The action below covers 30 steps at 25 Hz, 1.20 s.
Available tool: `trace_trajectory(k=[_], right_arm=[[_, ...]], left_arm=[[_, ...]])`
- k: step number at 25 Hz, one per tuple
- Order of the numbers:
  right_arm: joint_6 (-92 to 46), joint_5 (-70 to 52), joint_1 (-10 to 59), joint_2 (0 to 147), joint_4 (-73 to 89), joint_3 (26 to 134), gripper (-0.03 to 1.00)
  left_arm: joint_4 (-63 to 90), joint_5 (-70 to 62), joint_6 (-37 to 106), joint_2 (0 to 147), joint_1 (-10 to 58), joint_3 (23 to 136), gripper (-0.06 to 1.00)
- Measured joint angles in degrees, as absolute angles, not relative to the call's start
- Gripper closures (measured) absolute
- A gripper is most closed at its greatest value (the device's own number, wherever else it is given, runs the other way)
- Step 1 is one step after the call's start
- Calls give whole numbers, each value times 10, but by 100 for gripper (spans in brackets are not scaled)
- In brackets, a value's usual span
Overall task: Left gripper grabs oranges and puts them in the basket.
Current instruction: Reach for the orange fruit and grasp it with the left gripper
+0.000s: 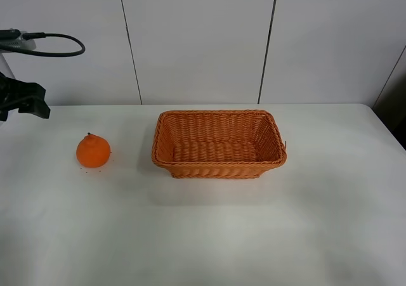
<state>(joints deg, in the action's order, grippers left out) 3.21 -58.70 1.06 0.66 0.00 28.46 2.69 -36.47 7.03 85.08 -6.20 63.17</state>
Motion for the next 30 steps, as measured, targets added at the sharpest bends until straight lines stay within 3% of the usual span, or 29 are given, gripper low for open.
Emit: trace_trajectory(k=[16, 30], right_arm=[[32, -587, 11, 7, 0, 285, 27], [32, -587, 11, 7, 0, 285, 27]], left_arm=[[82, -379, 115, 1036, -59, 732, 4], [90, -386, 136, 1171, 2, 803, 4]])
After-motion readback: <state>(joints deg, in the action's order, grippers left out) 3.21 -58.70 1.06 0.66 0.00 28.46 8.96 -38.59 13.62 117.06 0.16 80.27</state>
